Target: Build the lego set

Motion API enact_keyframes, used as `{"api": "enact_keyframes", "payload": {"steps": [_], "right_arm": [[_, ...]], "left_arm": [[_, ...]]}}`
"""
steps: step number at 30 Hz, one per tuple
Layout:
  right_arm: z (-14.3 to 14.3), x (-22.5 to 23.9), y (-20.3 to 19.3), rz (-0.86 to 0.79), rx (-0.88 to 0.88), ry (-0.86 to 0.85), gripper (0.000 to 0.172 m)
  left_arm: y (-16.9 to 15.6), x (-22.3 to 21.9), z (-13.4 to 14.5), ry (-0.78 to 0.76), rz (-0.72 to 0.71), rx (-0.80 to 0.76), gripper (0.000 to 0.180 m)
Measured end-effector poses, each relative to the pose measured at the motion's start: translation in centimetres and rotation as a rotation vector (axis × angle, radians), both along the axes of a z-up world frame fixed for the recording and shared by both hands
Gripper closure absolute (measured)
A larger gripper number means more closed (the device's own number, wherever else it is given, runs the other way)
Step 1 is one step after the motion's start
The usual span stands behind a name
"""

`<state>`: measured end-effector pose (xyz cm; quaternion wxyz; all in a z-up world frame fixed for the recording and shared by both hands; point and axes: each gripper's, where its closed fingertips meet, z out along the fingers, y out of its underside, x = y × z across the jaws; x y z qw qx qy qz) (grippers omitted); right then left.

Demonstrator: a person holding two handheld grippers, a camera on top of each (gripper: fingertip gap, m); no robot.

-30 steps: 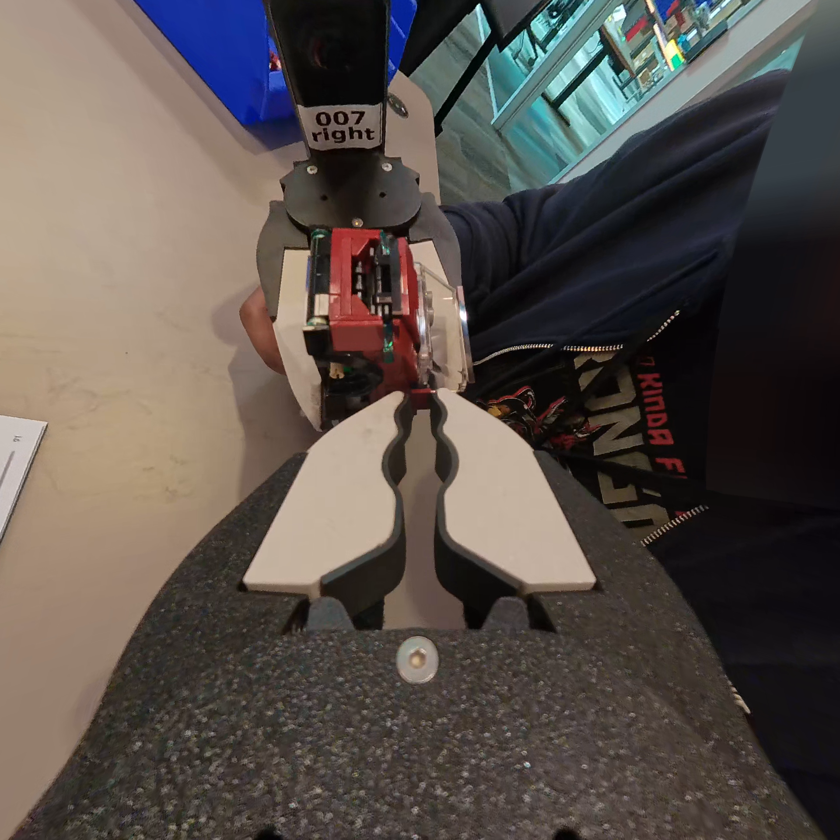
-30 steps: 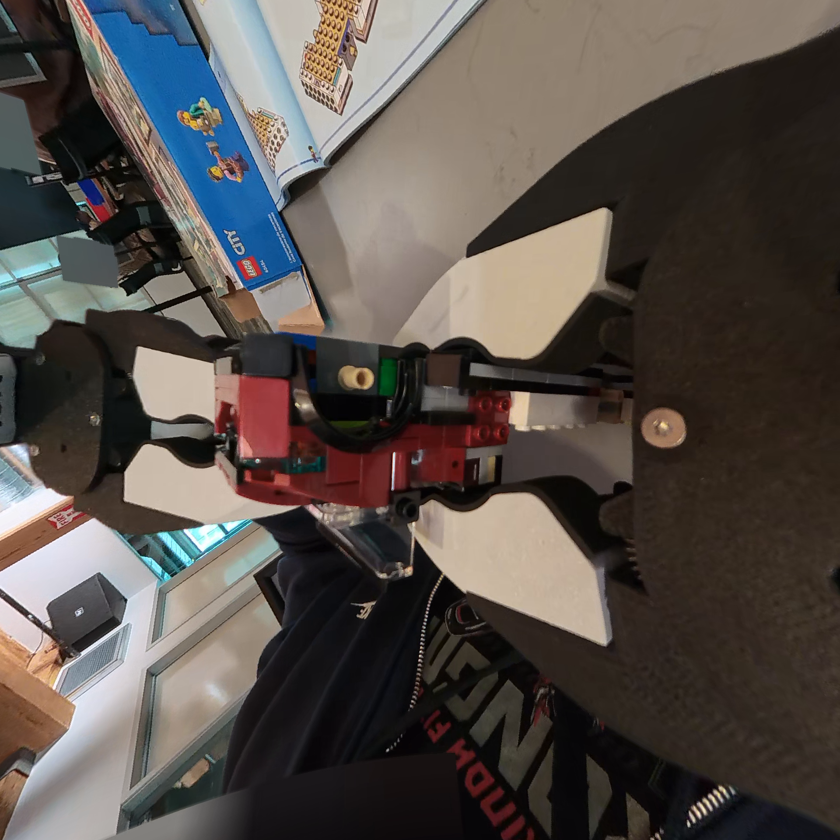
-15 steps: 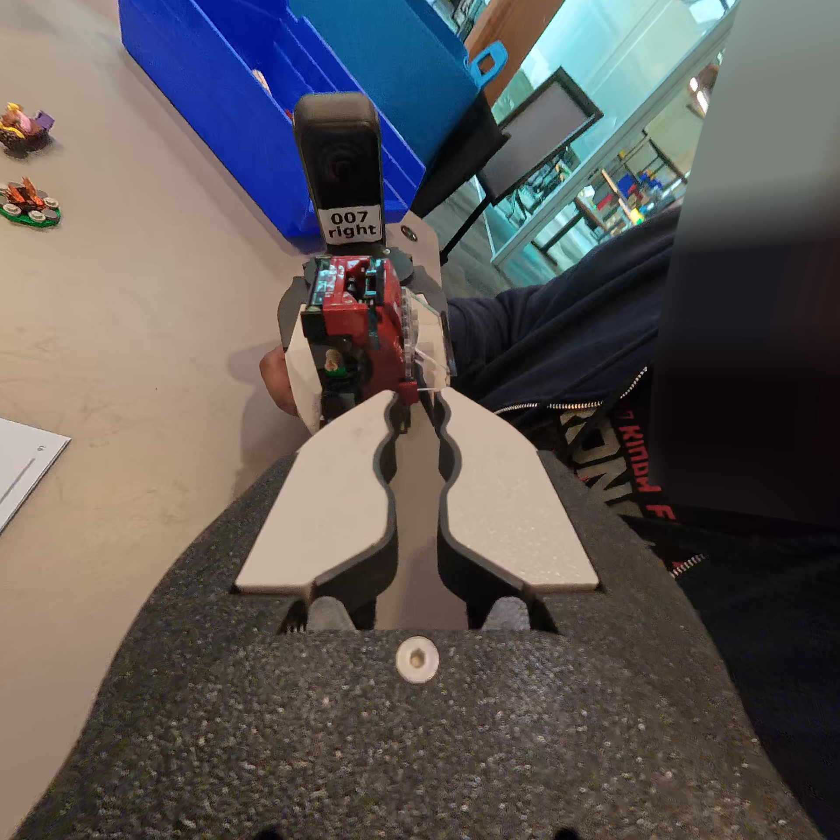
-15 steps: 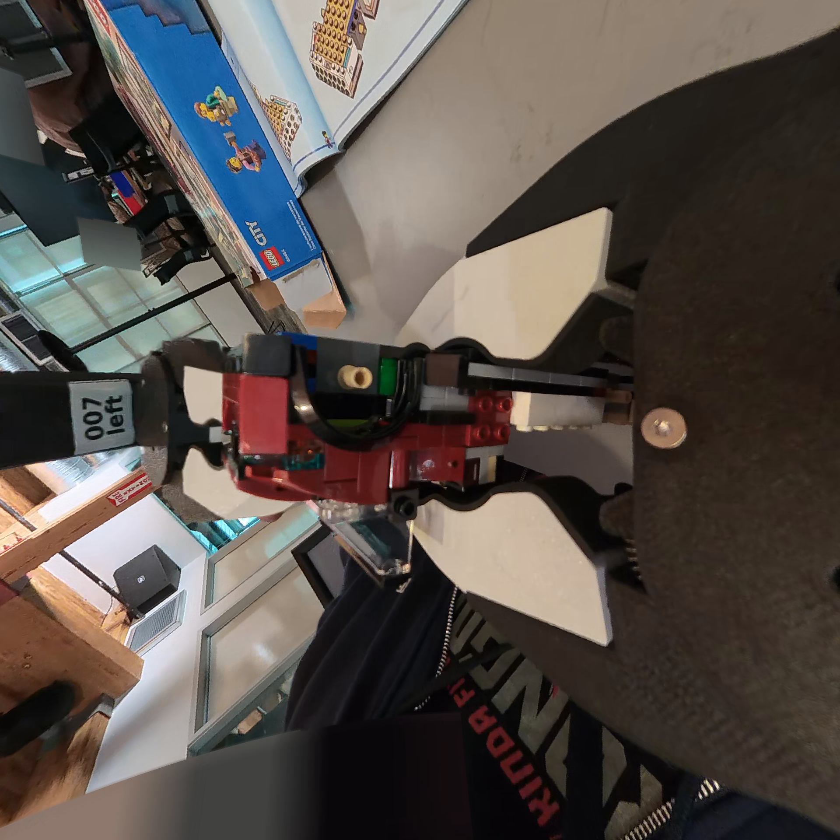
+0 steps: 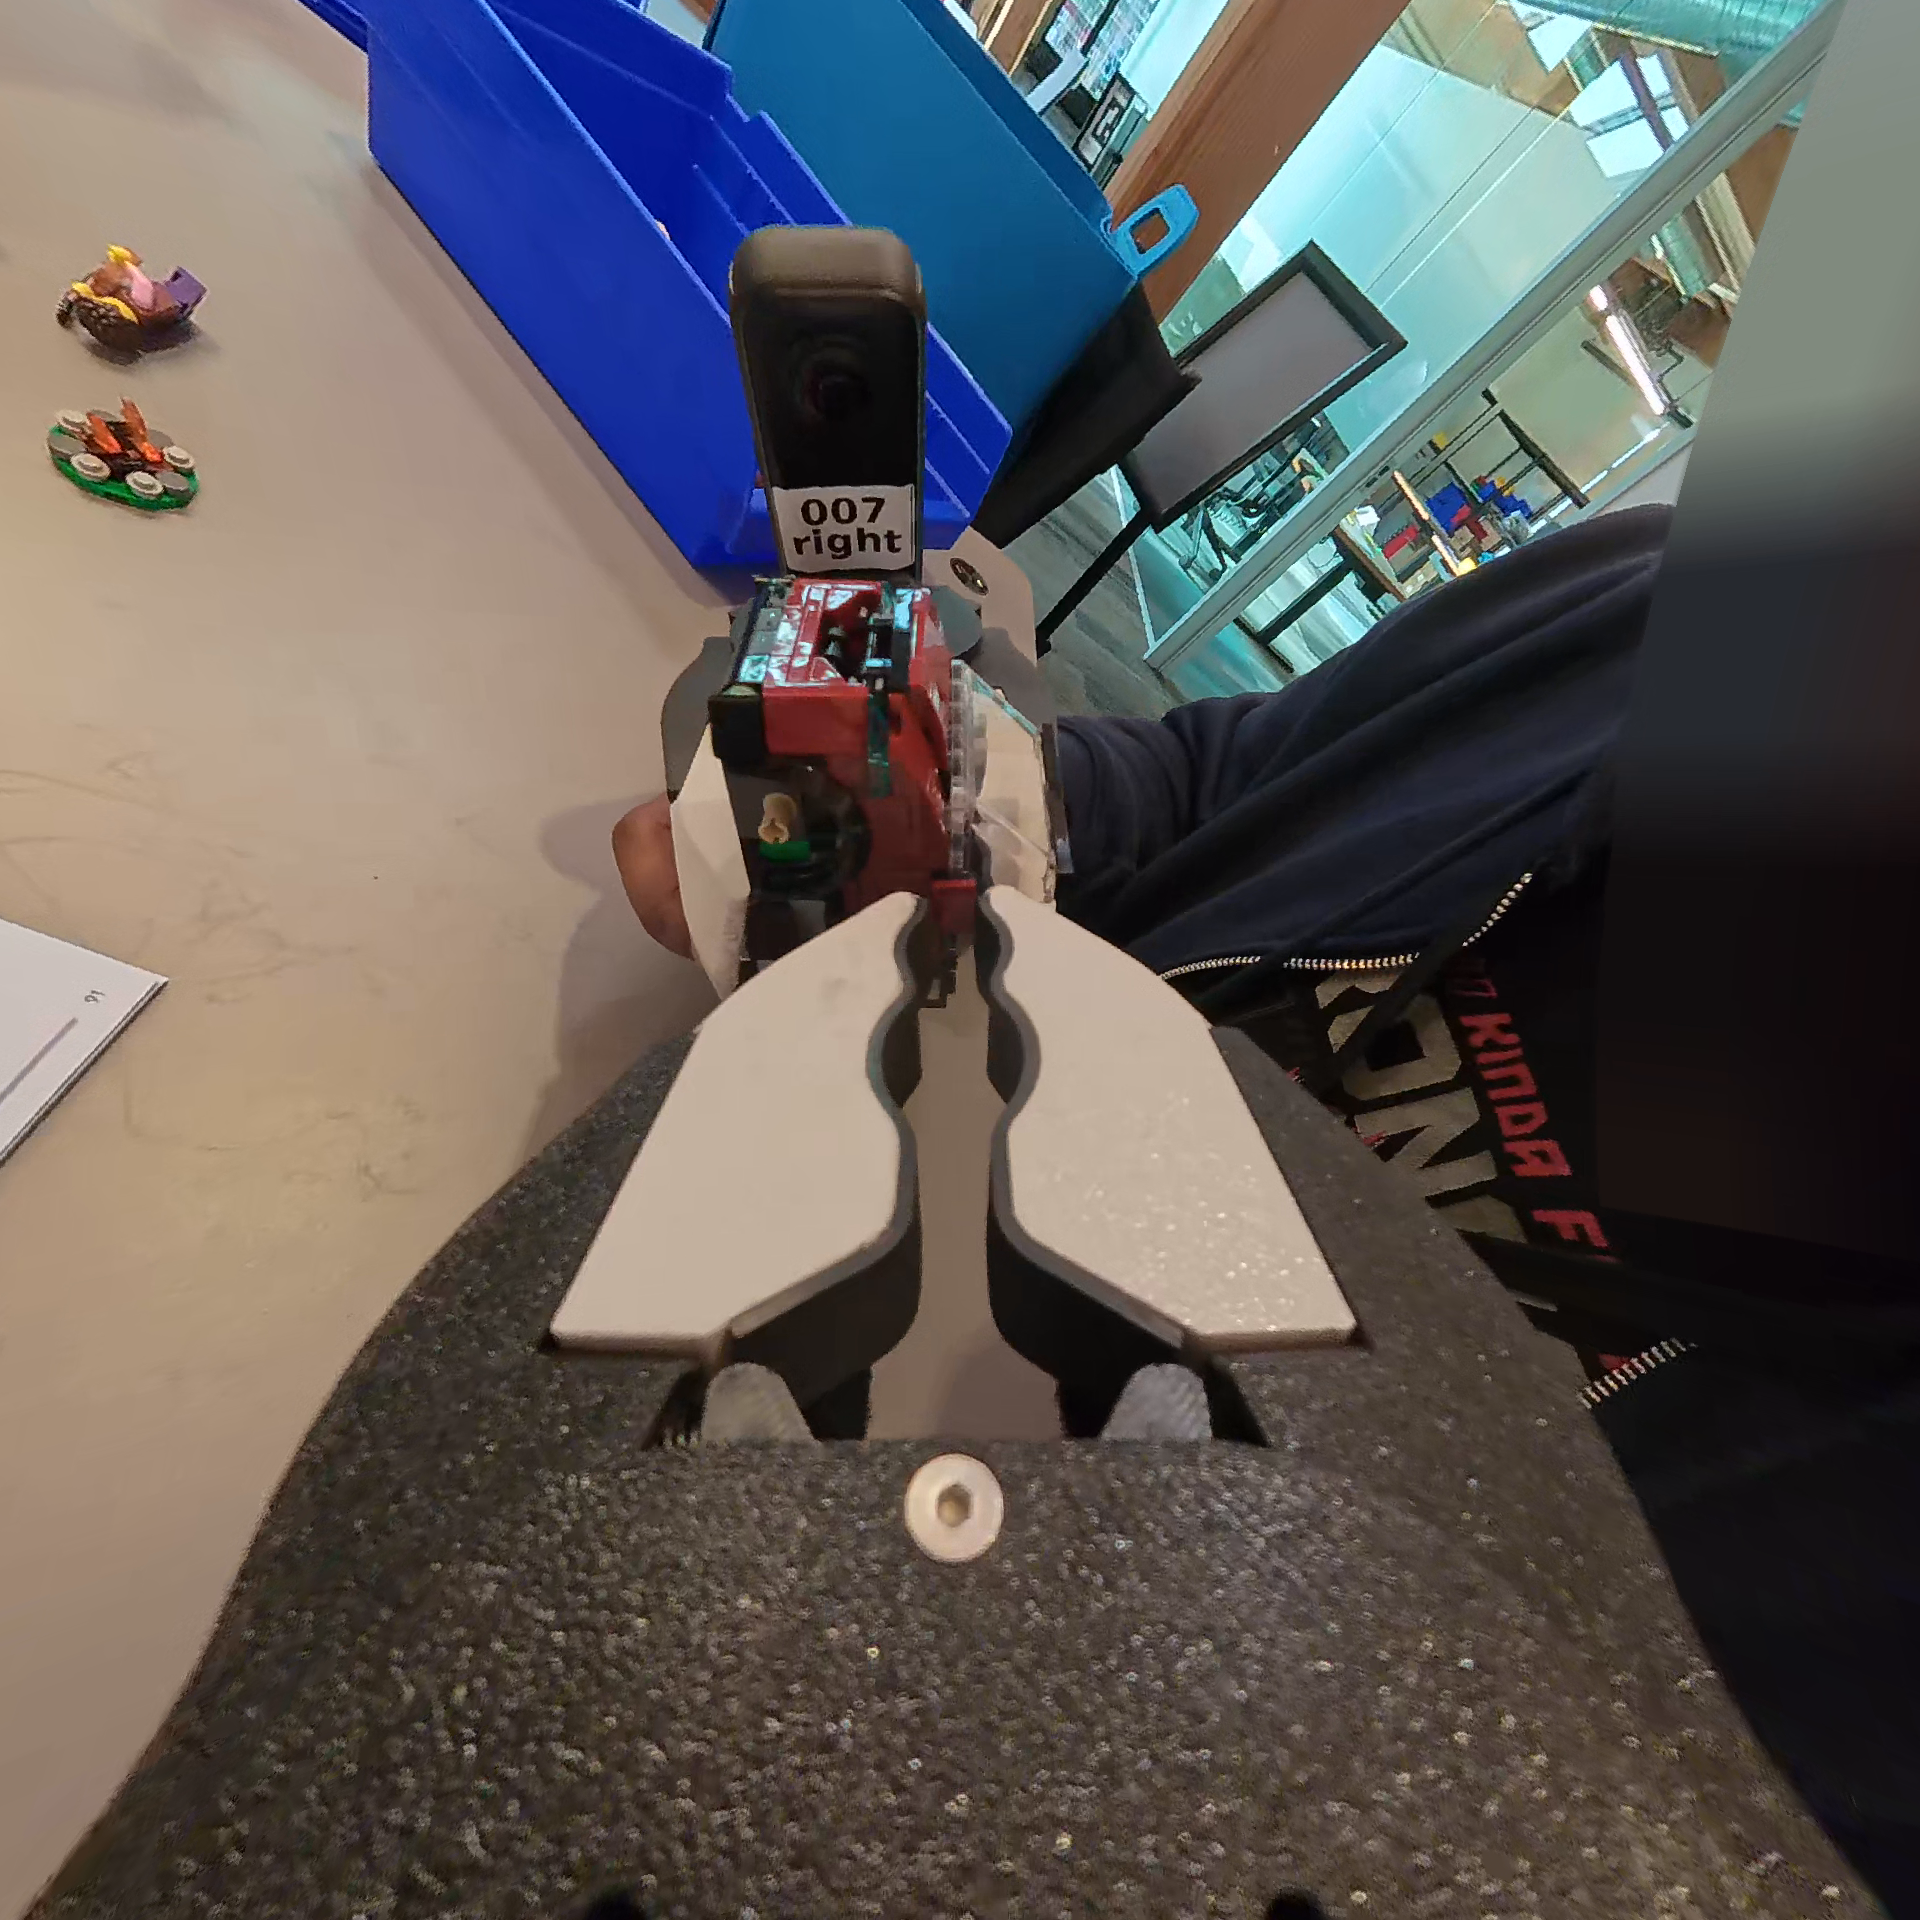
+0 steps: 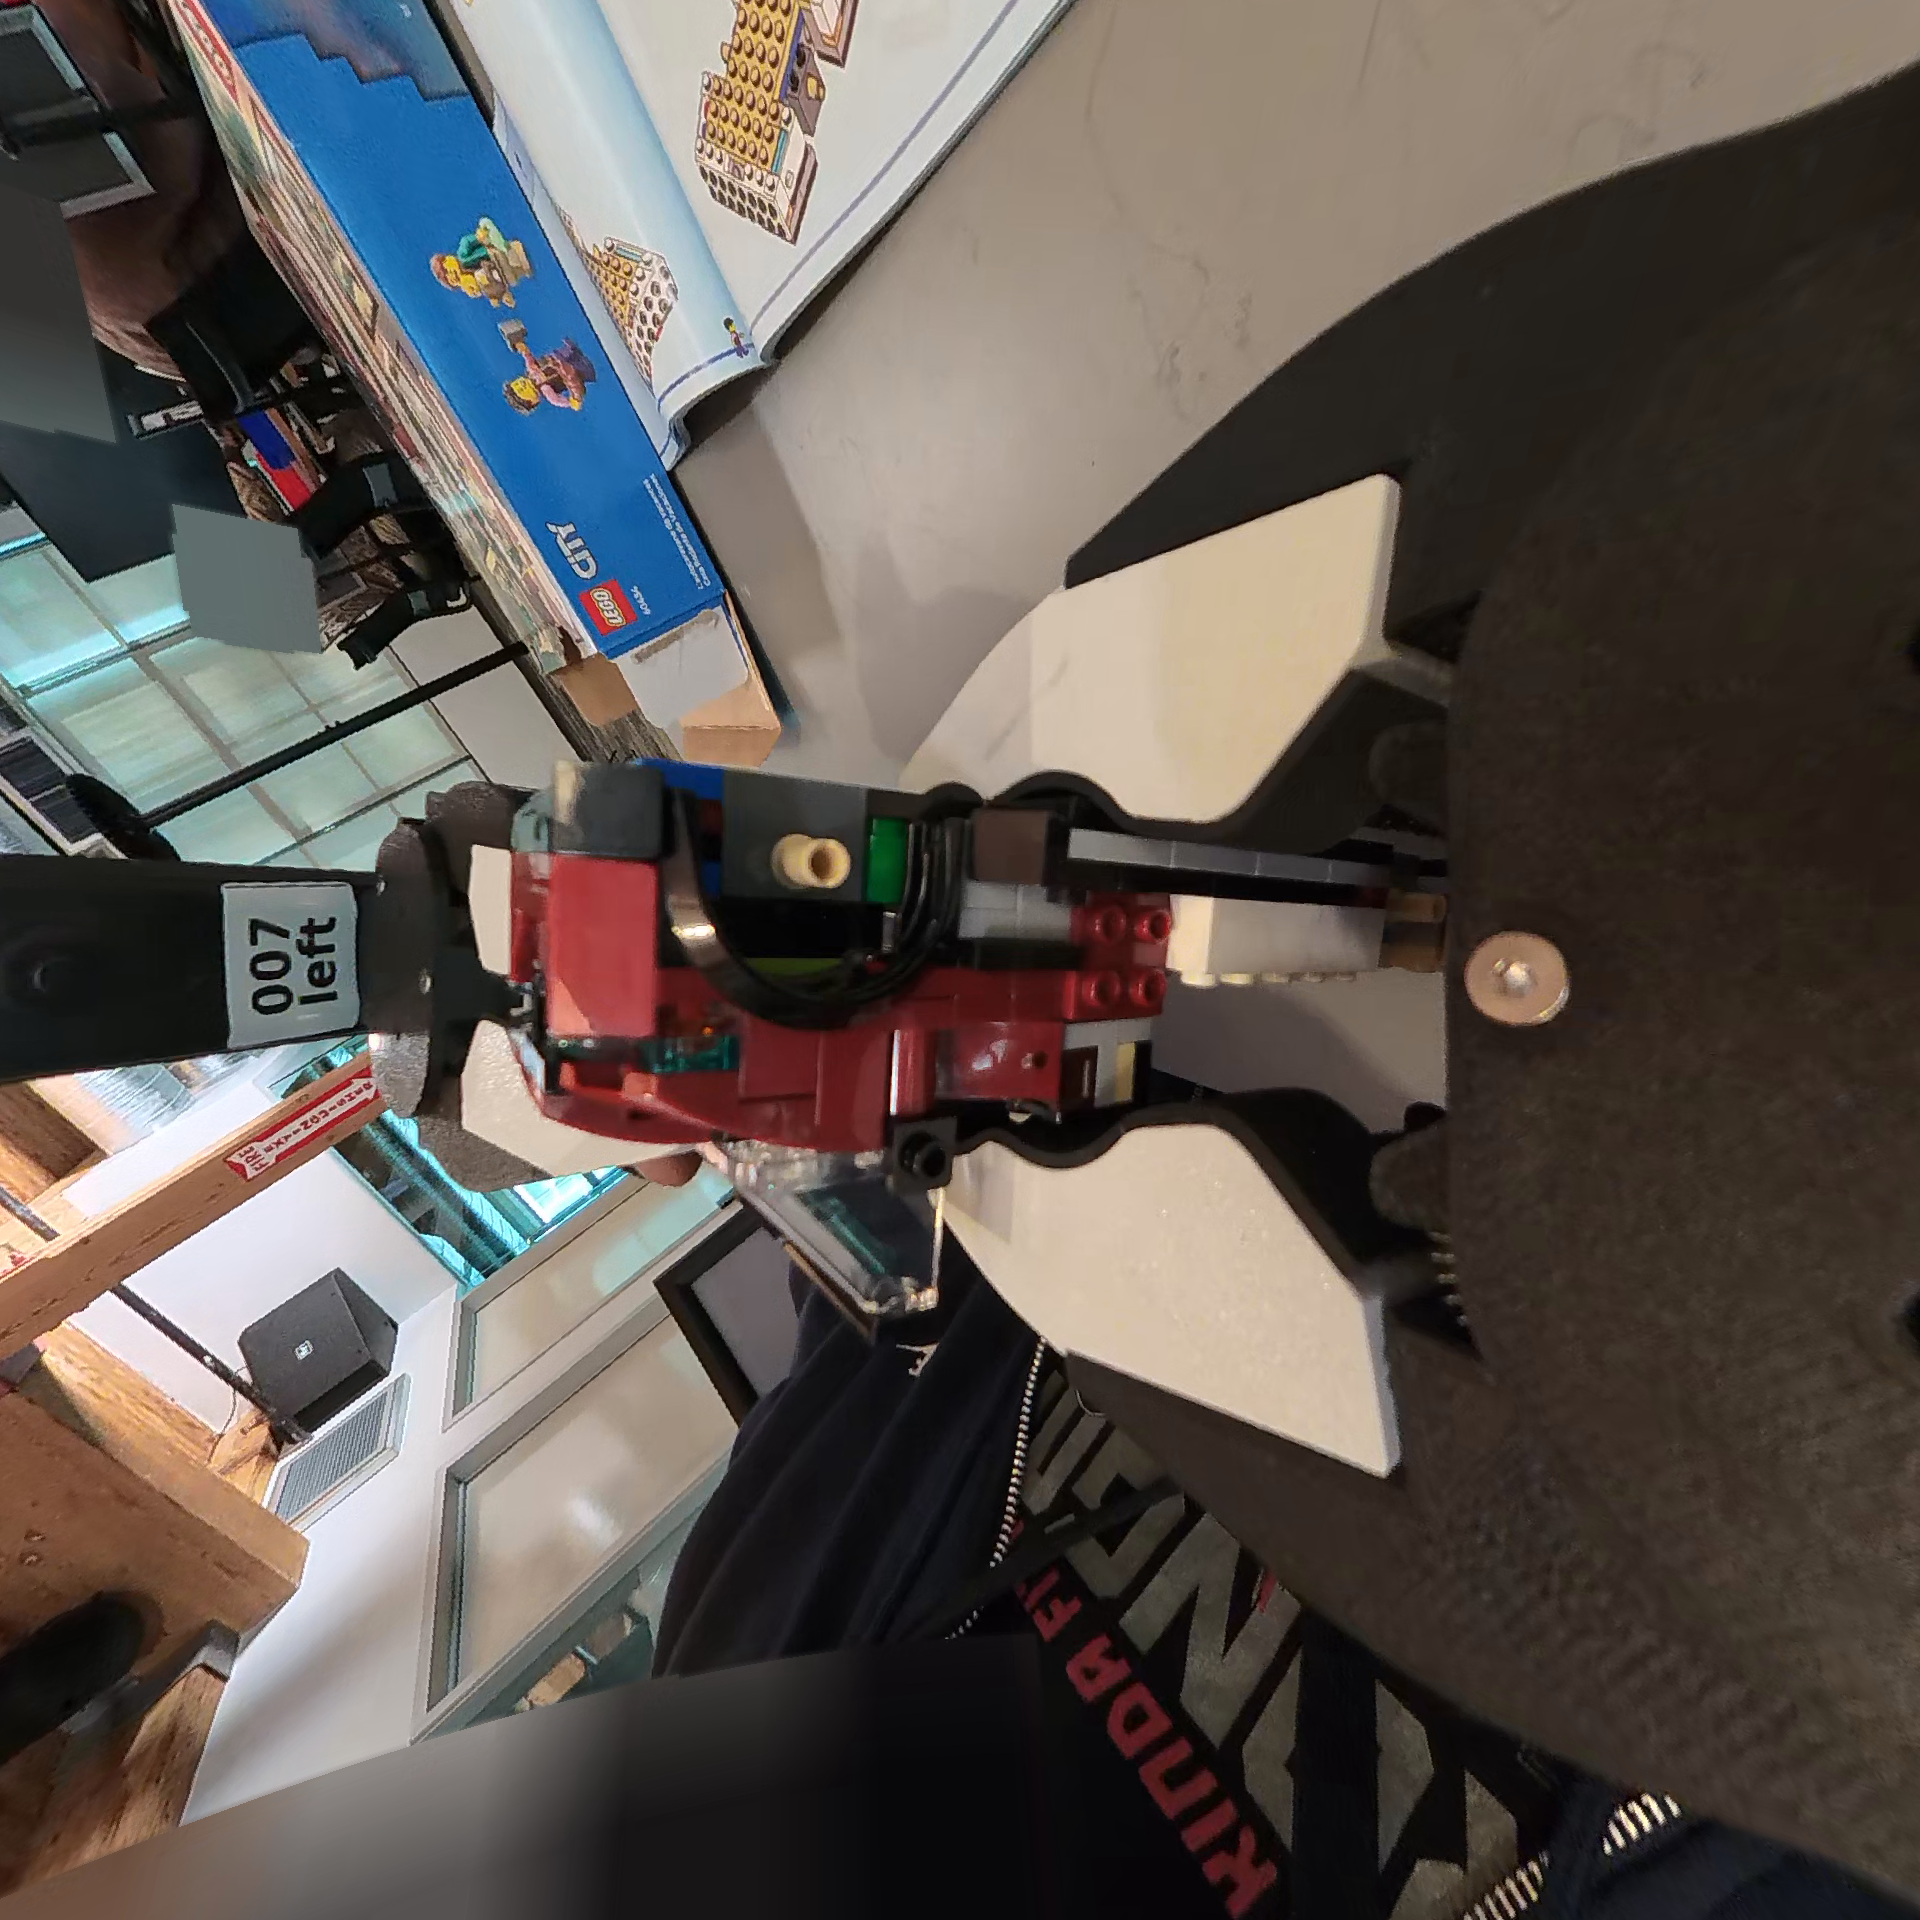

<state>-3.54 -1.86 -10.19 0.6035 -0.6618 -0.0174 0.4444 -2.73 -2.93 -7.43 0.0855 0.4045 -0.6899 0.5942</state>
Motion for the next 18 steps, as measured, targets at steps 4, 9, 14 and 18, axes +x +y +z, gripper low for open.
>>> {"api": "enact_keyframes", "payload": {"steps": [4, 9, 14, 18], "right_arm": [[-0.35, -0.14, 0.02, 0.005, -0.018, -0.018, 0.118], [-0.65, -0.14, 0.11, 0.006, -0.039, -0.014, 0.118], [-0.58, 0.02, 0.08, 0.009, -0.039, 0.009, 0.118], [-0.24, 0.35, 0.28, 0.008, -0.044, 0.064, 0.118]], "left_arm": [[0.01, -0.13, -0.27, 0.009, -0.009, -0.008, 0.174], [0.1, -0.12, -0.51, 0.021, -0.012, -0.016, 0.173], [0.02, 0.13, -0.42, 0.023, -0.012, -0.032, 0.173], [0.43, 0.63, -0.13, 0.003, 0.024, -0.054, 0.172]]}}
